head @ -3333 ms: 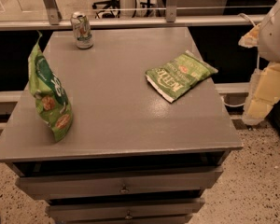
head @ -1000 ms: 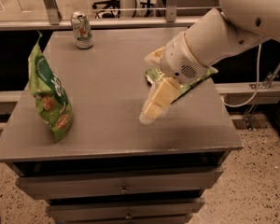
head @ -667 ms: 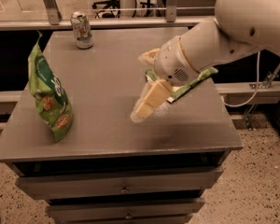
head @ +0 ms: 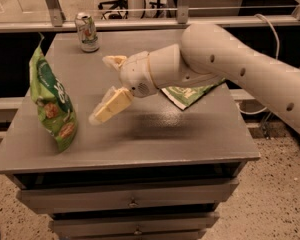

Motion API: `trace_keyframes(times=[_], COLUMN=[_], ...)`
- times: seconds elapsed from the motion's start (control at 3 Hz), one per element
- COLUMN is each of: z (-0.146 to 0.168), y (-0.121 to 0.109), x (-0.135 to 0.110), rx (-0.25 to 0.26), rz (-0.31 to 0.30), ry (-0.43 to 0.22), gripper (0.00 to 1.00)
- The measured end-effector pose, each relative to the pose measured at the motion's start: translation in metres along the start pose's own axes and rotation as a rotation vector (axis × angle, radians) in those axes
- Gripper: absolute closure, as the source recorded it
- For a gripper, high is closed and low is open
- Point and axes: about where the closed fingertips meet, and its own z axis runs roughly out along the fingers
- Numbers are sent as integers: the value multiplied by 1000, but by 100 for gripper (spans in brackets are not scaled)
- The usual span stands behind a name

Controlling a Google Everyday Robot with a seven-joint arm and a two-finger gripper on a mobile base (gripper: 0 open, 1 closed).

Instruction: Pick green rice chip bag

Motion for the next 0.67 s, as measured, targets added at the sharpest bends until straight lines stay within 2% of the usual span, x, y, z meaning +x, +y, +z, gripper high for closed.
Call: trace_keyframes(times=[0.33,0.67], z=[28,51], y=[0,9], x=[-6,-17], rx=[-27,-97], rz=[1,29], ry=[-73,-124], gripper=[0,0])
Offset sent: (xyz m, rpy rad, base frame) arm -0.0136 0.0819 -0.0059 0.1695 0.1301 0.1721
